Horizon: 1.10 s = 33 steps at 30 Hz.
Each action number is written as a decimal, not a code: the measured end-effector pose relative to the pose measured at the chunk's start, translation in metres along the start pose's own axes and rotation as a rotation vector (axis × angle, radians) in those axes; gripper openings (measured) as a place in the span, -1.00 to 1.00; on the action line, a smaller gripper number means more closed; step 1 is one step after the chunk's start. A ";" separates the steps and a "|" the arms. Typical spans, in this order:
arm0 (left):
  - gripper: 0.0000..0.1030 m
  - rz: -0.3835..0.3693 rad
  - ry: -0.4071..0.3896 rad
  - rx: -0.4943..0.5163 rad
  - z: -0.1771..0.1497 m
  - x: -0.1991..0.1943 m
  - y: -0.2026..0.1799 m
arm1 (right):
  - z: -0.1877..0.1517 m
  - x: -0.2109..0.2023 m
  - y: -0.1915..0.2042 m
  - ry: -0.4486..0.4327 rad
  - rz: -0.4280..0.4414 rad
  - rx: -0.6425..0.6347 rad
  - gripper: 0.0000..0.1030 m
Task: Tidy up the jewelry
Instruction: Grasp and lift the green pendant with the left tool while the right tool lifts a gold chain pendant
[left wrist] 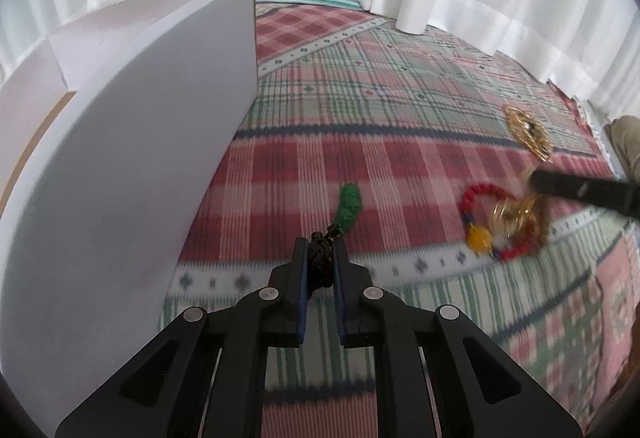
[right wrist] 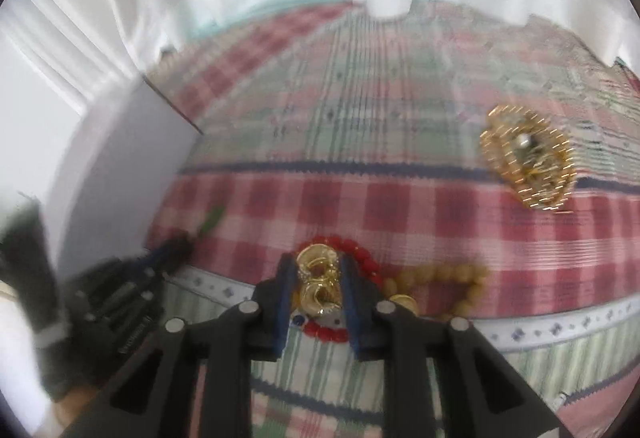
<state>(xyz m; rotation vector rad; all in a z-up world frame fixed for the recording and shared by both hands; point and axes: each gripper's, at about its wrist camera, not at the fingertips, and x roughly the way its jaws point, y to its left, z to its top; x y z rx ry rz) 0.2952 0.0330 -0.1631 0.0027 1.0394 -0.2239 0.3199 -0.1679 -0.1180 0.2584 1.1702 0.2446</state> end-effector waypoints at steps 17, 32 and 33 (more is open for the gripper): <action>-0.80 -0.076 0.068 0.023 -0.135 -0.080 -0.036 | -0.124 -0.114 -0.014 -0.005 0.052 -0.029 -0.55; 0.45 -0.216 0.074 -0.073 -0.138 -0.127 0.008 | -0.185 -0.135 -0.074 -0.067 -0.008 0.160 -0.22; 0.46 -0.224 0.074 -0.093 -0.137 -0.129 0.014 | -0.184 -0.137 -0.075 -0.064 -0.020 0.151 -0.21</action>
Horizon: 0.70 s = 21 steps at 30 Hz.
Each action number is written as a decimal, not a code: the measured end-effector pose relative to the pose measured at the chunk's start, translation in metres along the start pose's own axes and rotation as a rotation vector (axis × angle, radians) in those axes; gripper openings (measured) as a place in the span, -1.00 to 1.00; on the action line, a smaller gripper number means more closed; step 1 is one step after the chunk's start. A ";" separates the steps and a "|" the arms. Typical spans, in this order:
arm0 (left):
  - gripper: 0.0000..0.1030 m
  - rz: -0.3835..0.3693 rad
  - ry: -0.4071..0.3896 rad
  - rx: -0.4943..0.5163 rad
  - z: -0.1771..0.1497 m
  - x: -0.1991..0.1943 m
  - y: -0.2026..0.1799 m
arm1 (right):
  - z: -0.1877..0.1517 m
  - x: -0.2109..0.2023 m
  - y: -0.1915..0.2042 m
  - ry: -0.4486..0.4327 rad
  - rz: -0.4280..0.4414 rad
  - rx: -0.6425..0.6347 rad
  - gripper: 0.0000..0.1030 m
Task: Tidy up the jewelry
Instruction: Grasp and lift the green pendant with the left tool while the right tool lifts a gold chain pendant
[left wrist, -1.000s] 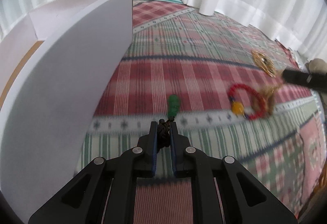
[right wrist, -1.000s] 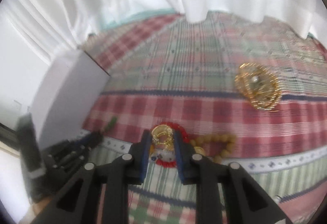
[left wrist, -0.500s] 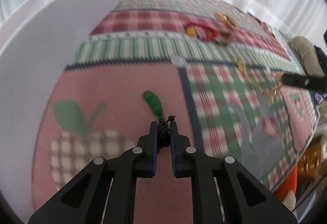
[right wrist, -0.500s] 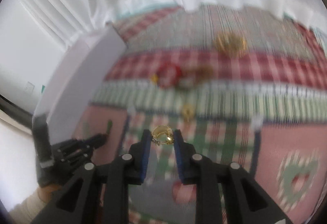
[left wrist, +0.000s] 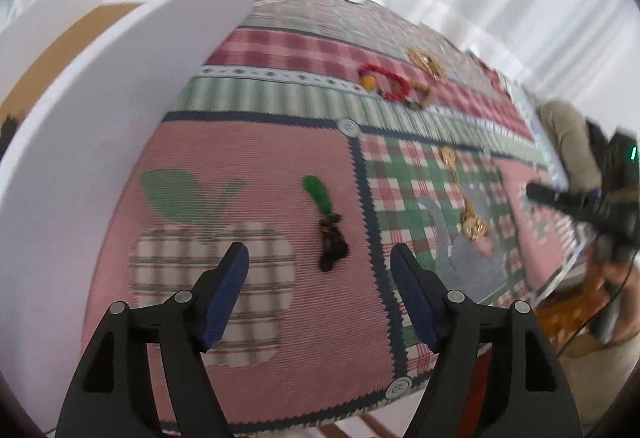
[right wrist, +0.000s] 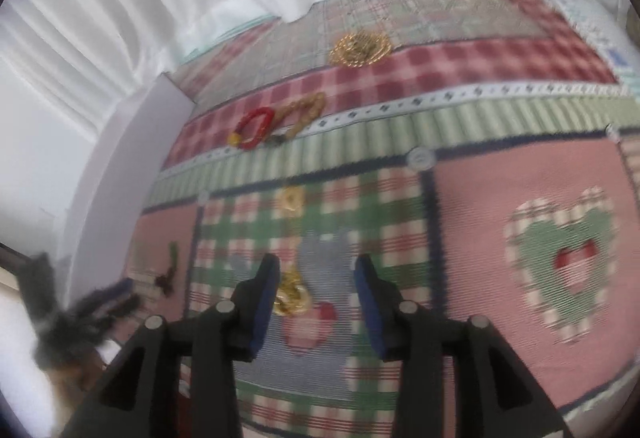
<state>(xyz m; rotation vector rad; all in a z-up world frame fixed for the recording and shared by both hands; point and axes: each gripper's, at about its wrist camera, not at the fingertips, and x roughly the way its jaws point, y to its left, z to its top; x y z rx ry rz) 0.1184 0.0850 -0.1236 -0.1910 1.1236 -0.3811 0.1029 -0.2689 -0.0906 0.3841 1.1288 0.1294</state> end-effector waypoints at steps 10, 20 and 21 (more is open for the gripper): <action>0.51 0.141 0.042 0.131 -0.004 0.036 -0.030 | -0.009 0.019 0.015 0.071 0.017 -0.018 -0.17; 0.40 0.306 -0.005 0.175 -0.004 0.071 -0.048 | -0.010 0.055 0.032 0.166 -0.038 -0.074 -0.16; 0.23 0.308 -0.011 0.173 -0.005 0.070 -0.048 | -0.010 0.059 0.035 0.164 -0.054 -0.085 -0.16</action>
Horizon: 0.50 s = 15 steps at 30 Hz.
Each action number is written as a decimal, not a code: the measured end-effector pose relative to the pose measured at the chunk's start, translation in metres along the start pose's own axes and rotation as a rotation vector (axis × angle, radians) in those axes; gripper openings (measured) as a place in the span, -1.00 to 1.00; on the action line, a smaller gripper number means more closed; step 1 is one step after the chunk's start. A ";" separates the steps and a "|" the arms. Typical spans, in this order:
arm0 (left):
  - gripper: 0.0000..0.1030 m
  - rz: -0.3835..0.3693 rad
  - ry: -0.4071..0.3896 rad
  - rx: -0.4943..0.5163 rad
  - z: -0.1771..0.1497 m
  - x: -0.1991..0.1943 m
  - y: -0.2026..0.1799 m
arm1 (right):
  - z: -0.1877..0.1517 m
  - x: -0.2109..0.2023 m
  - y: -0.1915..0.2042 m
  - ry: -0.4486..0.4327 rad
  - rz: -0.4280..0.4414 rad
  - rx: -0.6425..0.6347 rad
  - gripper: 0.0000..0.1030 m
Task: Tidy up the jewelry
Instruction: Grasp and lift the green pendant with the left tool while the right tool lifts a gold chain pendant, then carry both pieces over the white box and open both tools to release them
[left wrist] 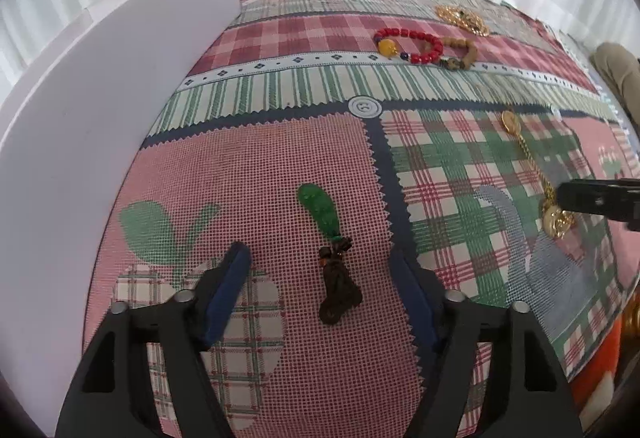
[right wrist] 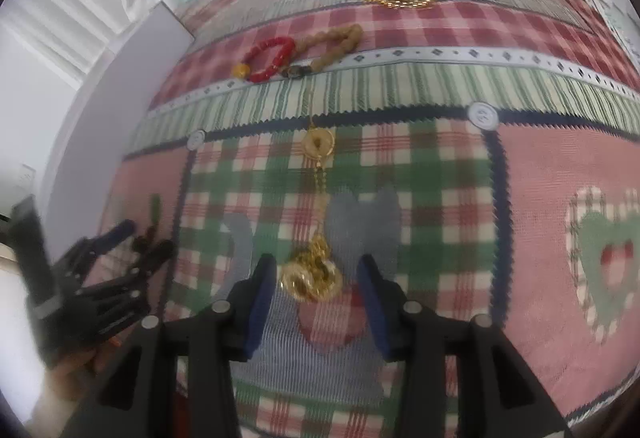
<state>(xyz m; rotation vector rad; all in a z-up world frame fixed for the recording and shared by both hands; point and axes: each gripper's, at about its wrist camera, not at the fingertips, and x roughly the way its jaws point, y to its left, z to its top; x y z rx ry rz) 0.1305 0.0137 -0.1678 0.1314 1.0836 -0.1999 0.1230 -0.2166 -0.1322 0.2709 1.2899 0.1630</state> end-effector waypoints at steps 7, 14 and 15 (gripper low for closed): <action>-0.83 0.004 -0.004 0.034 0.003 -0.005 -0.009 | 0.005 0.022 0.032 0.004 -0.140 -0.131 -0.61; -0.85 -0.086 -0.035 -0.055 0.018 -0.026 0.010 | 0.013 -0.004 0.018 -0.057 -0.071 -0.074 -0.82; -0.85 -0.096 -0.040 -0.067 0.020 -0.031 0.013 | 0.014 -0.013 0.017 -0.075 -0.055 -0.069 -0.82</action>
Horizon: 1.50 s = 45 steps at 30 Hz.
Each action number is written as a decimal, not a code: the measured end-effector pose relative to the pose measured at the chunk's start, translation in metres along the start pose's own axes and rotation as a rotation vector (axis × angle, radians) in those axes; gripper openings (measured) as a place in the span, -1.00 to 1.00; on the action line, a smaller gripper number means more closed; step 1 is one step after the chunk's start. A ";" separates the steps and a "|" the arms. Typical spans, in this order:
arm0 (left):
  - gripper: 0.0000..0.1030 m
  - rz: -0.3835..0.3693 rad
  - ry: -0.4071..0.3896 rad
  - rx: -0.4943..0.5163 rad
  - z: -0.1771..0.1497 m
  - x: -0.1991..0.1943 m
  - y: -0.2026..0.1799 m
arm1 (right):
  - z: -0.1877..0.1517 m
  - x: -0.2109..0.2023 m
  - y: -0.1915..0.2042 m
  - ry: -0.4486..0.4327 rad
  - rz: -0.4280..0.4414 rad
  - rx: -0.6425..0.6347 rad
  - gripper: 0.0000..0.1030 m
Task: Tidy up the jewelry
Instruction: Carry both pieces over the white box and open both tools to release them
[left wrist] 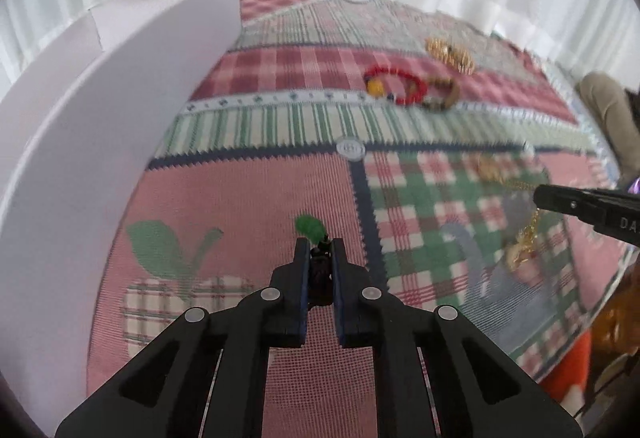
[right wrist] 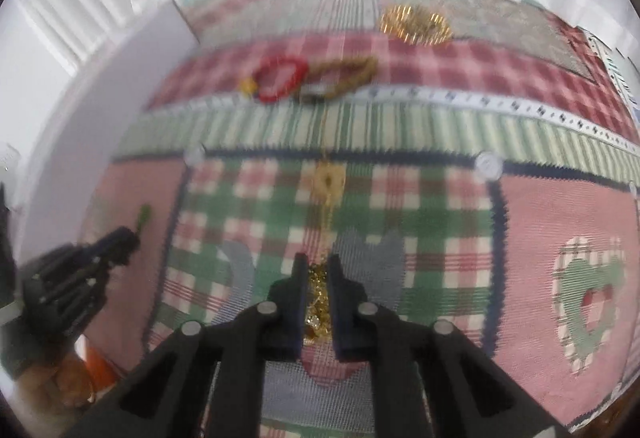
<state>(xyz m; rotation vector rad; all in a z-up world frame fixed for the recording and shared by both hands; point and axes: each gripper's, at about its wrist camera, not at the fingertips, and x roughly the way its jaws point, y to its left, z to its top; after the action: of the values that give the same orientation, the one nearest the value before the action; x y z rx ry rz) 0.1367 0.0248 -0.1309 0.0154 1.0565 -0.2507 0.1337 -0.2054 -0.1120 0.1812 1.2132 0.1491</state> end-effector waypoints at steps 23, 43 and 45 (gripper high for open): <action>-0.85 -0.045 -0.194 -0.229 0.049 -0.174 0.127 | 0.081 -0.136 0.152 -0.271 0.218 -0.291 -0.82; -0.85 0.242 -0.097 -0.485 0.011 -0.123 0.307 | 0.118 -0.027 0.370 -0.140 0.311 -0.568 -0.82; -0.85 0.243 -0.084 -0.507 0.007 -0.116 0.316 | 0.120 -0.013 0.373 -0.123 0.289 -0.569 -0.82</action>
<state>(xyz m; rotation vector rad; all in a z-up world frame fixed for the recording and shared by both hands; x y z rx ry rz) 0.1560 0.3538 -0.0615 -0.3190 0.9990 0.2381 0.2356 0.1488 0.0218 -0.1326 0.9757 0.7149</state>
